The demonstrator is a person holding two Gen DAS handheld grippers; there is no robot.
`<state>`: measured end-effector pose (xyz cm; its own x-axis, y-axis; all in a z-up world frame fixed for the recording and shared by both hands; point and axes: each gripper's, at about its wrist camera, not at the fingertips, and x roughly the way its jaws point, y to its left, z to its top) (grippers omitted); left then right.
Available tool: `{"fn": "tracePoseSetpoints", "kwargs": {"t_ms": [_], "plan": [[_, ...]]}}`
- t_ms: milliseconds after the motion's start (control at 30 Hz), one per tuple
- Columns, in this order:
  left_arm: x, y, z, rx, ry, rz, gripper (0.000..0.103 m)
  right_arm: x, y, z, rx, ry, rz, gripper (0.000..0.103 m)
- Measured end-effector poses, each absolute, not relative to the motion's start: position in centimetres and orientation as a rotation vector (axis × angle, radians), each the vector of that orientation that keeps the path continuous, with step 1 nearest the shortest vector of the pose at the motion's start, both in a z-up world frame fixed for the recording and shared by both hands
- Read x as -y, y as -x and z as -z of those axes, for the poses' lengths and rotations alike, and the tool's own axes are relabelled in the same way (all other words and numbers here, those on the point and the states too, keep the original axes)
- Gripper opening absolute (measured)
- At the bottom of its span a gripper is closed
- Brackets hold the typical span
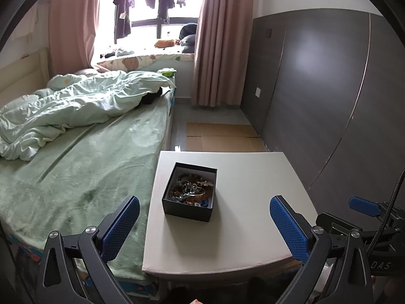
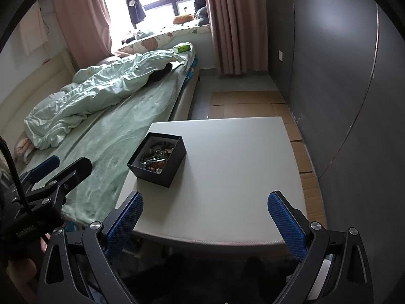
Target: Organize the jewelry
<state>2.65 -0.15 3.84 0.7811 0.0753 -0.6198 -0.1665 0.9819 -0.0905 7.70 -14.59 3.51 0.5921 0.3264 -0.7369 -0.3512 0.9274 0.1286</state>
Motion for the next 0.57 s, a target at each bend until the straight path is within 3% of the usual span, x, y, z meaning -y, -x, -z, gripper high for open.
{"fn": "tracePoseSetpoints", "kwargs": {"t_ms": [567], "plan": [[-0.1, -4.2, -3.6, -0.666, 0.131, -0.115, 0.103, 14.8, -9.2, -3.1, -0.863, 0.010, -0.370, 0.099]]}}
